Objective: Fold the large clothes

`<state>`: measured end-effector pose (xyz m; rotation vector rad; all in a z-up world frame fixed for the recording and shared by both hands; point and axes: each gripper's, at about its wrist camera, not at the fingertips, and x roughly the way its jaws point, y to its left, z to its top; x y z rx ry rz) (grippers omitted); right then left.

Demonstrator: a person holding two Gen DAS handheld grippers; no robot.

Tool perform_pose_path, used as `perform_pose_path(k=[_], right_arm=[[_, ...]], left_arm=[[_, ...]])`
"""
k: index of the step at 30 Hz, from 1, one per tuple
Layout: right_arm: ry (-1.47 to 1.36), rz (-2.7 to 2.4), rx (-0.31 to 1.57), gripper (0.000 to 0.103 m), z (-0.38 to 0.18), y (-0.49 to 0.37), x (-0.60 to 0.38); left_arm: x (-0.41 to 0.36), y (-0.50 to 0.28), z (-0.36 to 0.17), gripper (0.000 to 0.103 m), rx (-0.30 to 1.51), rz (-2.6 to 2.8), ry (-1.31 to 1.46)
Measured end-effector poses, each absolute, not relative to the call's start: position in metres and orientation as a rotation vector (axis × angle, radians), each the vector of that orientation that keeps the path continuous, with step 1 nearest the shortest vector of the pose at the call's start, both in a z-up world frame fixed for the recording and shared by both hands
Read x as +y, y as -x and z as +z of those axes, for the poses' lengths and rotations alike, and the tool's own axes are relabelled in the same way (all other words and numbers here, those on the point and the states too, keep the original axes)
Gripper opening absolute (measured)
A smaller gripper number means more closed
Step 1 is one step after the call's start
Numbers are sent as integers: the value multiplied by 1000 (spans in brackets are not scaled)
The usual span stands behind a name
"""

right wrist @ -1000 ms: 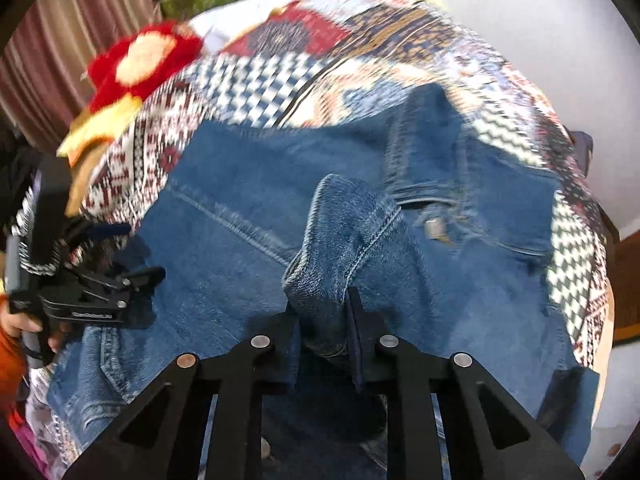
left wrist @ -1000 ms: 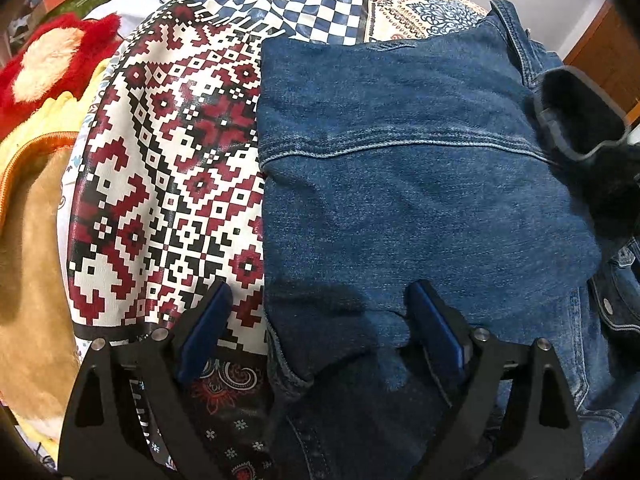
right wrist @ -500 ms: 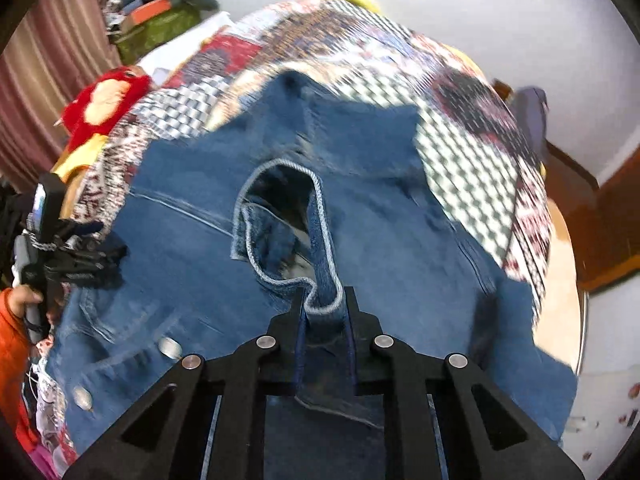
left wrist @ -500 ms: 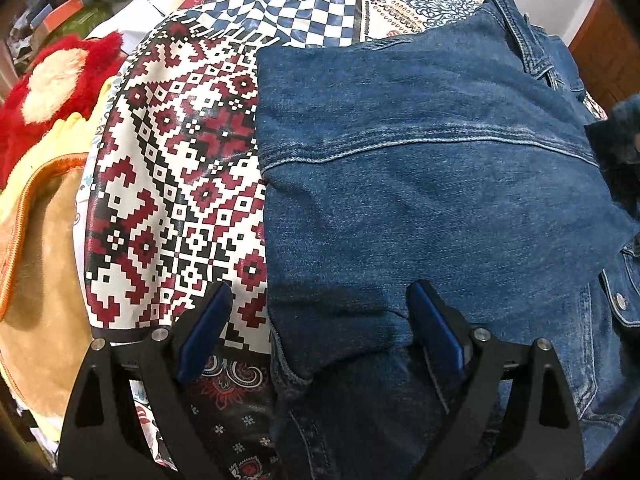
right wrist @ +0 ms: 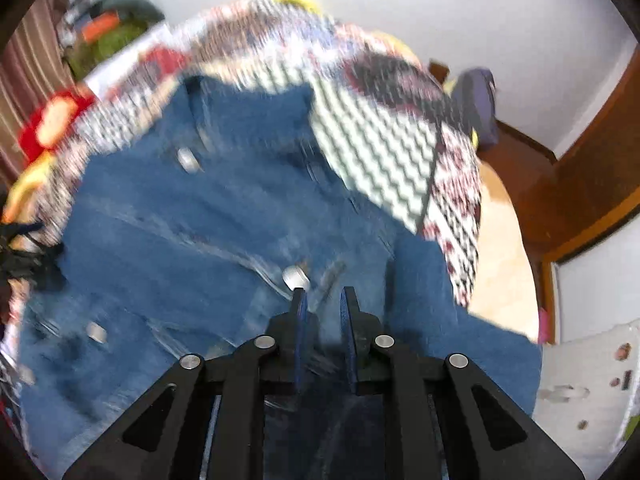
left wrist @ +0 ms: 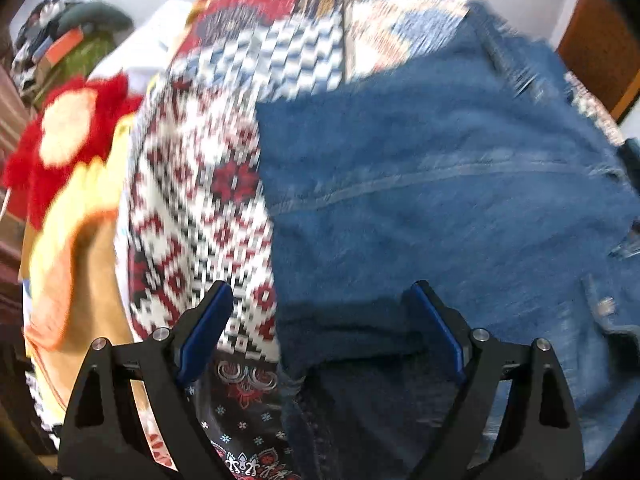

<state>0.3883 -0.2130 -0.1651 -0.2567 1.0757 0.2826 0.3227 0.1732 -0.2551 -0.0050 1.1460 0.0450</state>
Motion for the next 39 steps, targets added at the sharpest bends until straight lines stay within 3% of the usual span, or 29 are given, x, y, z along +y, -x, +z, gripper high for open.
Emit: perform_pose_path(k=[4,9,17,27,28,29,30,31,39], right_arm=[[256,391,1071,14,-147,-390,-179],[348,491,1128,14,-169,-393,-117],[473,499,1297,14,-248,-397,-86],[529,509,1241,15,-246,-385,-106],[538,503,1238,18,-245,-385,-107],[562,476,1225,32,-243,-385,-110],[596,435,1204,58,-242,-384,-112],[631,401,1174,65,-241,-382,-114],[500,386,1178,67,-209,-370,-152]], left_arm=[[152,-333,-211,90,1049,-22,-13],[111,-346,-188,91,998,-145,-23],[64,-364,-240,91,1112,-208,-113],[68,-359,-267,100,1145,-190,-59],[68,-356,-269,100,1147,-190,-57],[68,-354,-269,100,1146,-190,-58],[69,-351,-269,100,1144,-189,-58],[70,-349,-269,100,1145,-187,-54],[76,-344,-258,100,1169,-132,-43]])
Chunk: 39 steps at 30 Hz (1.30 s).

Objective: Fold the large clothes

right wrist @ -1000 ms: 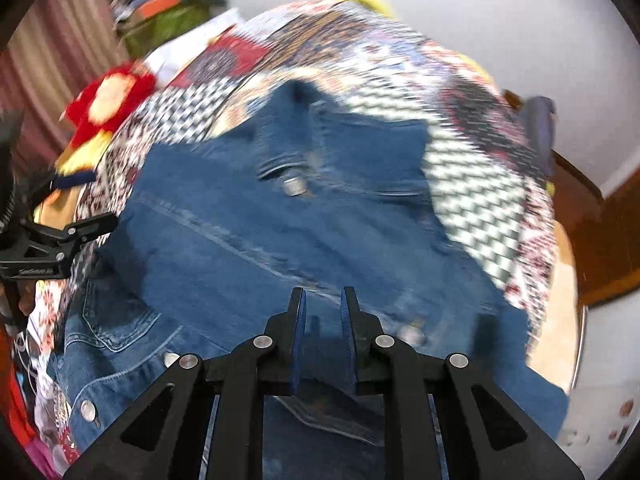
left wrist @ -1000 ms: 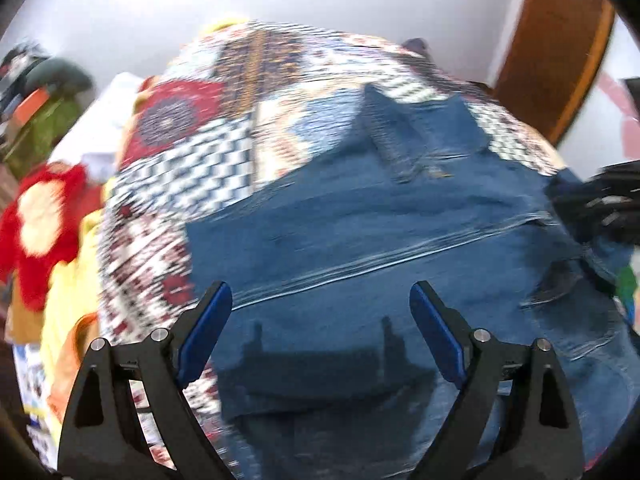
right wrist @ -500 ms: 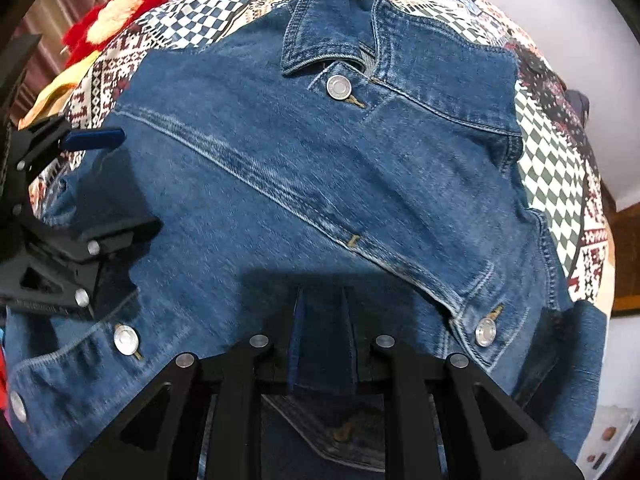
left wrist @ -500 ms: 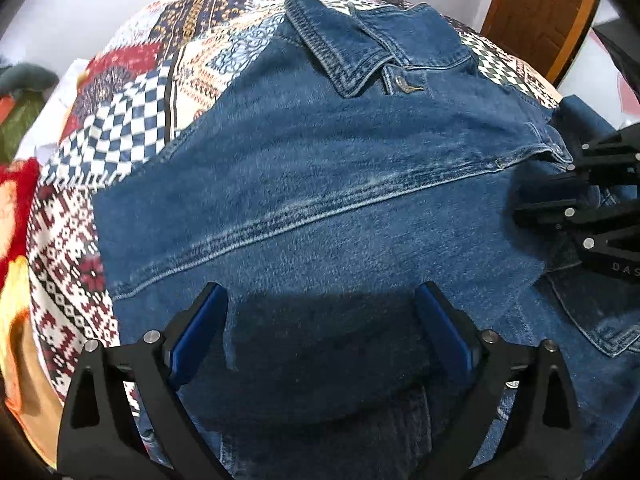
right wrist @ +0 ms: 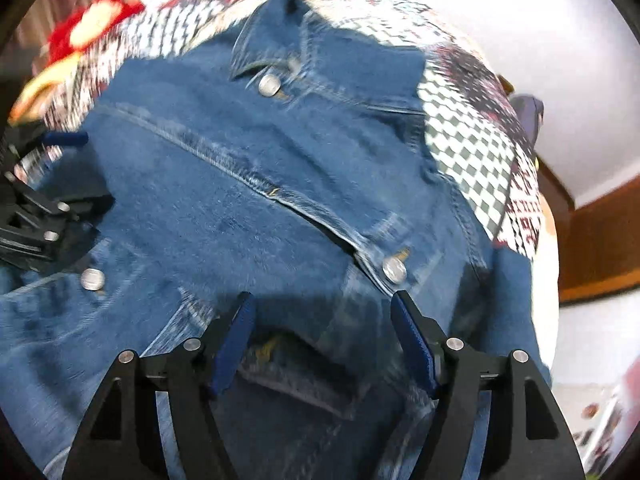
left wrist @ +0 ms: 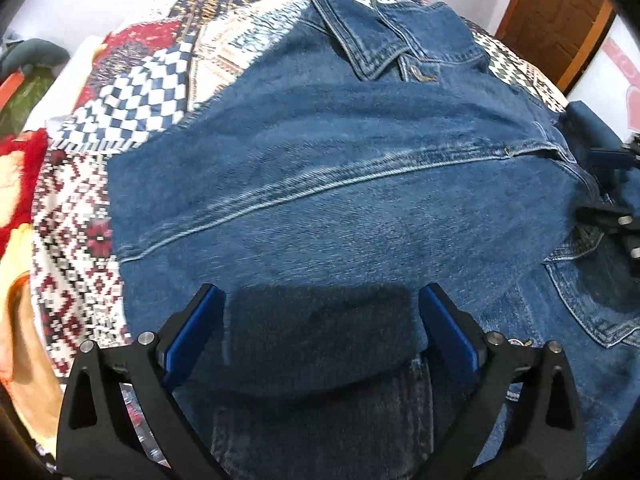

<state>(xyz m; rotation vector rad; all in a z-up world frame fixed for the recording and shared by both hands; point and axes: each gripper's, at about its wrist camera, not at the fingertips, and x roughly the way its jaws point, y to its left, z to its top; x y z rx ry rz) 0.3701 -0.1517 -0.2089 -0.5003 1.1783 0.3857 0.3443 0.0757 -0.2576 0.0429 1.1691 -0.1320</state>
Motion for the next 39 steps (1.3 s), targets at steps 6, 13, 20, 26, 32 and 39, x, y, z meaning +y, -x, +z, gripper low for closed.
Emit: perform_pose_path(k=[6,13,20,26,32,39], right_arm=[[339,340,1056,67,-148,-354,-205],[141,254,983,68,-106,-341,-291],[-6,113,1019,69,-121,-323,-382],[-271,53,1091,69,-160,-309,-455],[-654,-8,1150,69,-204,-297,-526],[-888,6,1181,69,-247,-306,-546]], left_arm=[[74,-335,-208,100,1081,-97,-64],[33,-336,-139,100,933,-135,-72],[-39,-351,-121,100,890,-261,-142],[-96,-370,-147,100,938,-340,-212],[-117,-394,-206,100,1111,-348,-217],[-121,-400,-240,100,1224,-396,-141]])
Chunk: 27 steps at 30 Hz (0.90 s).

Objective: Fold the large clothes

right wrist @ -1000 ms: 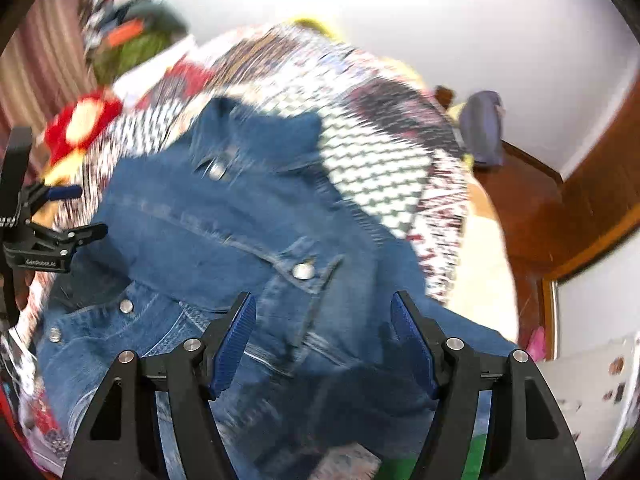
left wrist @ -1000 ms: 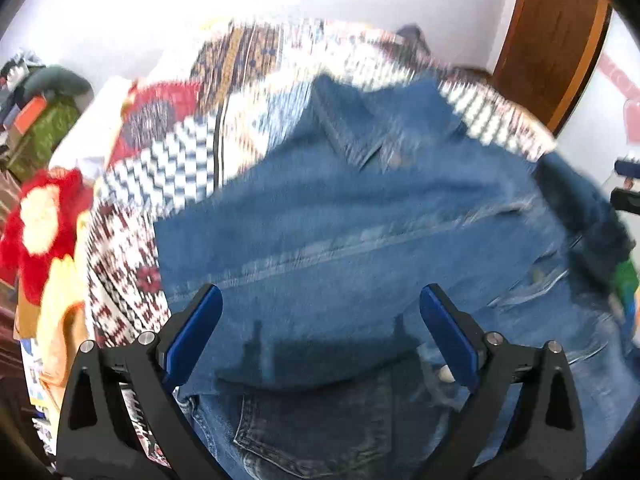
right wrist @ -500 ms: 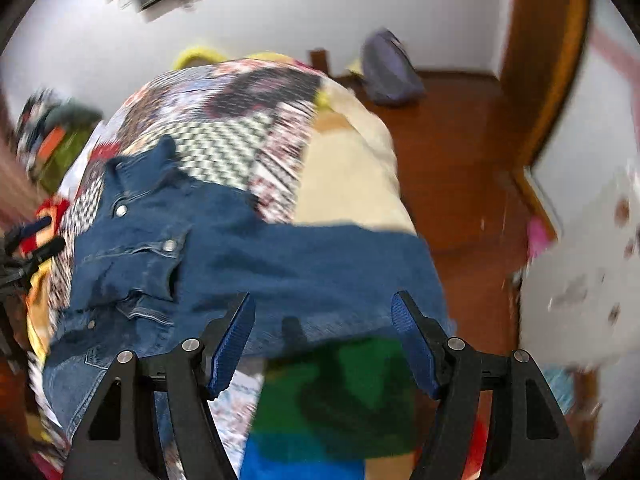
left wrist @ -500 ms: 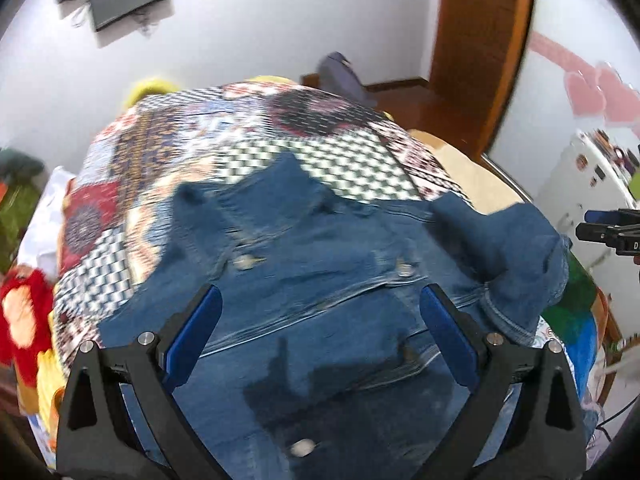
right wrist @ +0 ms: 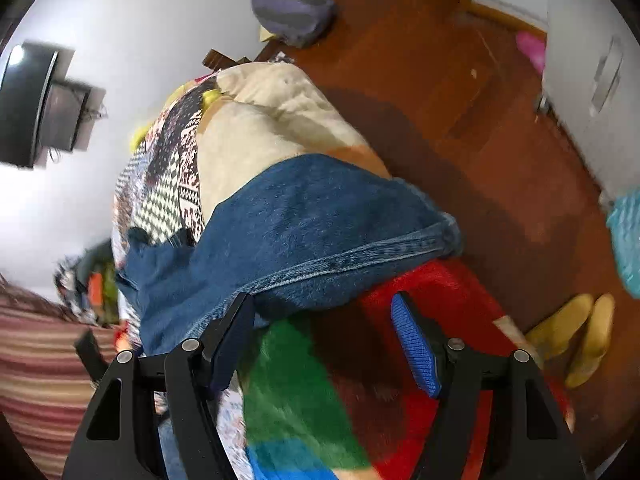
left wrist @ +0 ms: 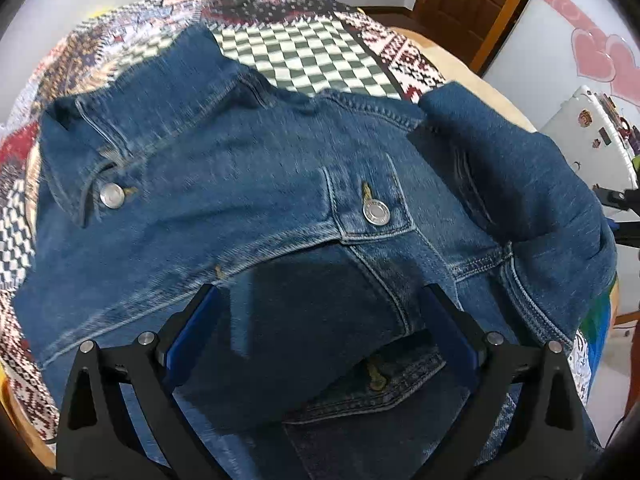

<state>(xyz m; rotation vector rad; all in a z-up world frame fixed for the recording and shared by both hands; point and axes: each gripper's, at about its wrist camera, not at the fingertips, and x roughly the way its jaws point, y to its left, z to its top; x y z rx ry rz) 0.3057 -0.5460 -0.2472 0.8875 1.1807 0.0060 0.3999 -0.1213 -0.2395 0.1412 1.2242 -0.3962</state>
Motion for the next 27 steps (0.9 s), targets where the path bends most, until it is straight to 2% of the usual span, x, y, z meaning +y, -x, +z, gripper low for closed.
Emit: perform_pose_path(k=[7,10,14,16,17,18,27], right_arm=[[-997,-6,1110,69,-266,-328,-548],[-971,-33,1118,65,-271,-343,-543],[-862,-69,1094,50,-261,-354,-532],[-844,-69,1064,31,-250,-355,-531],[-851,-58,1031,21,-240,-354,-532],[-858,-50,1005,19,-233,-353,-534],[-615,96,758,13,-91,-355,-475]], left_arm=[[-124,-398,-248,101,1239,-399,-136],[-123,-398,-246,101,1232,-394,-136],[-121,-393,-236,100,1195,-378,-155],[-122,-387,-225,100,1157,-359,-183],[-121,-383,-218,100,1128,-341,-203],[-120,-382,-215,100,1114,-336,-211],[-90,-363,-163,100,967,-312,-173]])
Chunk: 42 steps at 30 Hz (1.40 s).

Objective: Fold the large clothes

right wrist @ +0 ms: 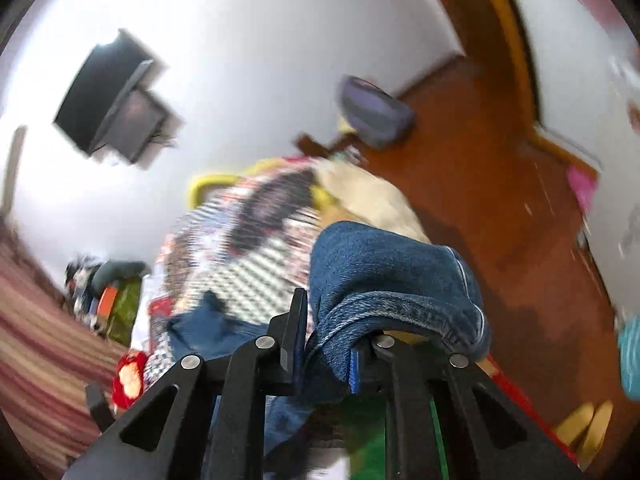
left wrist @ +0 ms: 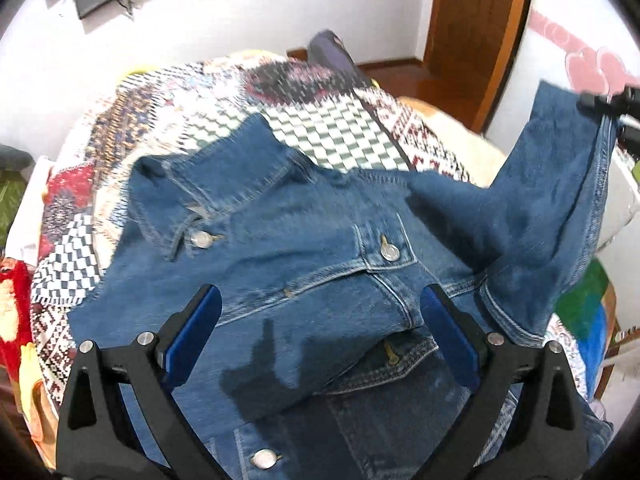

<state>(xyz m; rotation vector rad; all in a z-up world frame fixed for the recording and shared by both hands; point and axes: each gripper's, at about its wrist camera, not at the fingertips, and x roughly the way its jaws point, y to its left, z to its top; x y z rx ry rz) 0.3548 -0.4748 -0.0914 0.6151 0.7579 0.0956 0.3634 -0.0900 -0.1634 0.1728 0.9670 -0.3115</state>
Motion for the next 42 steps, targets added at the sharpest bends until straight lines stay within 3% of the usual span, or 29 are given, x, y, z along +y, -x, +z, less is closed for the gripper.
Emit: perform_pose_path(k=[6,13,17,26,33,42], right_arm=[[-495,255,679,12,-21,-365,-395],[-384,386,735,12,-5,-398,-278],[-319,459,839,12,-33,-421,-202],[-142,608,1145,12,-151,-406,-74],[-62,632,1289,13,-187,-388,-61],[-174,653,1112,13,-103,-378,-141]], left_arm=[[-46,-345,-131,100,880,-270,-113],[12,-325,-109,100,822,-214,-40],[43,-309,-108,100,815,-174,-24],[103,-277,-136,100,873,-82,25],[120,-271,-159,100,933,-67,70],[89,-294,-145,100,922,-129,28]])
